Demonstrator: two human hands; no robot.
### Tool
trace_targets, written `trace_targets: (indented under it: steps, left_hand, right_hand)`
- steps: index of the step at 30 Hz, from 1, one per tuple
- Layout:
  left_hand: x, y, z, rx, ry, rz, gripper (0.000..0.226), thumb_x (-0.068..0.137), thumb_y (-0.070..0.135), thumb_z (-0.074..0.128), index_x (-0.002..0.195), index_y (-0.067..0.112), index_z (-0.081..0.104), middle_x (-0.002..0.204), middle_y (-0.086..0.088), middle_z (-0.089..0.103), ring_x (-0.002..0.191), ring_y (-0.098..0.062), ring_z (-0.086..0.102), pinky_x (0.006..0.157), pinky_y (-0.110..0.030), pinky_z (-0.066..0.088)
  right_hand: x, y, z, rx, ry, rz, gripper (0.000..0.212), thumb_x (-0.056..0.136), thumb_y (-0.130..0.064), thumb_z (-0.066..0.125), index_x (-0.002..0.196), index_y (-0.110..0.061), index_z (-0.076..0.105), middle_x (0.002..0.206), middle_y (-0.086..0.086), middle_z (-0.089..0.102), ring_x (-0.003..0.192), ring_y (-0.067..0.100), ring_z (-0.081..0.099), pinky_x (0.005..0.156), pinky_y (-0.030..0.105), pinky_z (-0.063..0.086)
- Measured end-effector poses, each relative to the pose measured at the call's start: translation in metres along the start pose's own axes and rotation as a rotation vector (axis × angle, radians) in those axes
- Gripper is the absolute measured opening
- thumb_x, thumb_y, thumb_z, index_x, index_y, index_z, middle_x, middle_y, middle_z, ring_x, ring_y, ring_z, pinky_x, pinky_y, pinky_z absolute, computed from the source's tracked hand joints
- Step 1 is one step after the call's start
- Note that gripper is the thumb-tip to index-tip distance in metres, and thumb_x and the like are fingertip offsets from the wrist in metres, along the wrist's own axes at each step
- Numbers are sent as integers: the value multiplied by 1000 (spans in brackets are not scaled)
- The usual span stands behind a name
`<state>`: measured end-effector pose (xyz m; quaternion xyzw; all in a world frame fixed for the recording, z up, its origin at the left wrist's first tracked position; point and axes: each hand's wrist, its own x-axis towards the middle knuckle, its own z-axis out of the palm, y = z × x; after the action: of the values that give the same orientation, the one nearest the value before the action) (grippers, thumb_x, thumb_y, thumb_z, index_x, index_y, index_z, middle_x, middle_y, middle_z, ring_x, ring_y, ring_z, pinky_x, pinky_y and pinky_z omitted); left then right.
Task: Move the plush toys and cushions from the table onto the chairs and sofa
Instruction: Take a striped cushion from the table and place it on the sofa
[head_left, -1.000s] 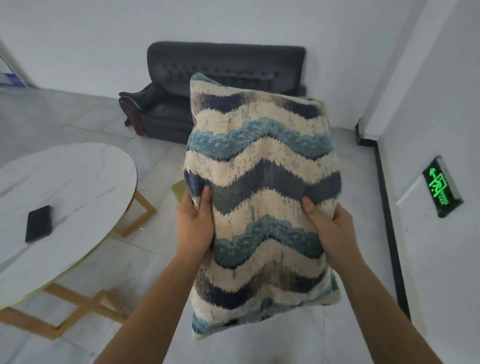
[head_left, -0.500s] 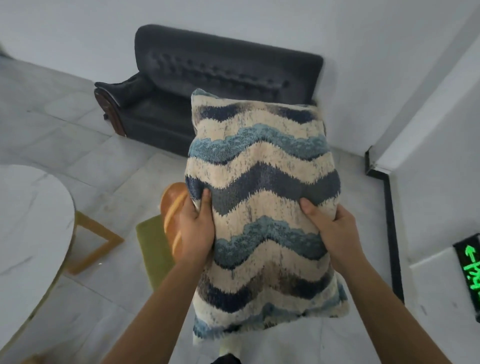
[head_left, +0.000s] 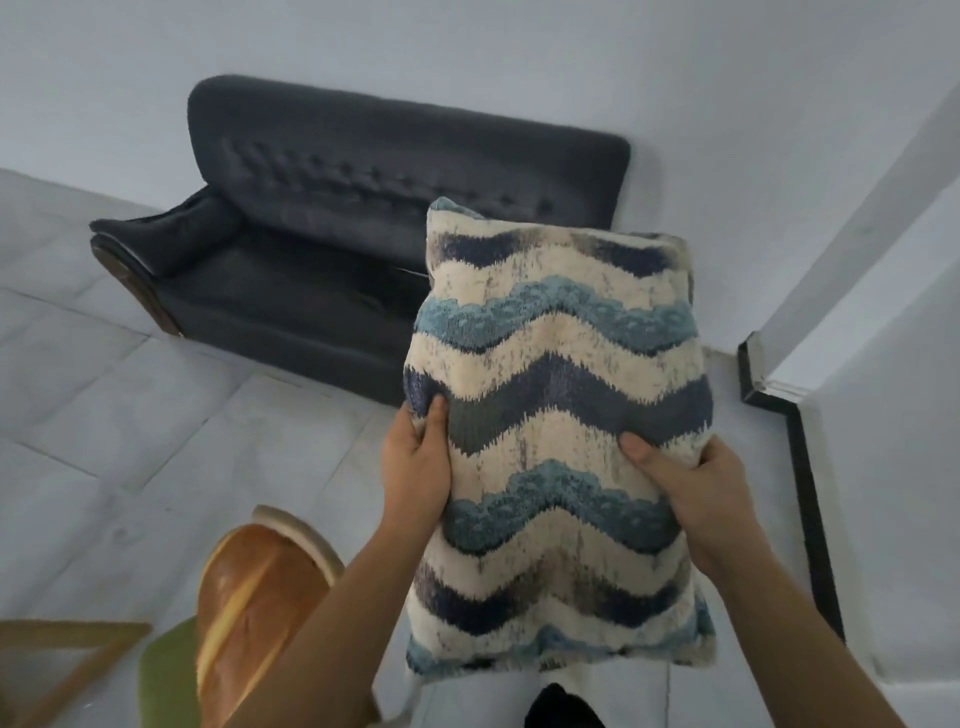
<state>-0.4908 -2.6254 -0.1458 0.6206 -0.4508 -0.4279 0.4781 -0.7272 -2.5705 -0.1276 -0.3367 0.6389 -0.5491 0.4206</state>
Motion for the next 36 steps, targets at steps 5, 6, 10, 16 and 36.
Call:
trace_targets:
  steps: [5,6,10,16,36]
  left_hand:
    - [101,19,15,47,163,-103,26,106,36,50,85,22,57,56,11,65,56,-8,64,53,-25,49]
    - [119,19,10,62,211,-137,27,105,38,50,85,21,58,64,8,69,63,-13,68,56,-29,53]
    - [189,10,-19,52,387,-230,41,99,49,50,99,10,61,95,-18,71,87,-37,68,80,-61,57]
    - [328,-29,-42,-65,481,-408,20,107,21,43,114,8,56,114,-17,65,93,-27,57,81,-41,46]
    - [850,76,26,1171,-346,929,23,104,34,50,84,22,53,90,2,65,108,-27,66,116,-57,19]
  right_hand:
    - [147,-17,58,-69,-169,4,47,66,-29,92,109,-29,73,100,-13,79,96,13,75,86,36,59]
    - [169,-22,76,-76,-207,-9,47,68,-25,93,111,-29,73,99,-16,79,96,9,74,84,32,60]
    - [236,-37,160,-102,-420,-87,51,75,-8,88,120,-21,69,106,-15,76,97,-1,72,73,10,55]
    - [338,-43,281,-210,-583,-178,52,78,-1,84,123,-16,64,106,-18,71,93,-15,66,74,4,50]
    - [669,-74,520,-985,-482,-370,38,84,-41,77,116,-29,59,104,-14,52,101,11,55,90,33,50]
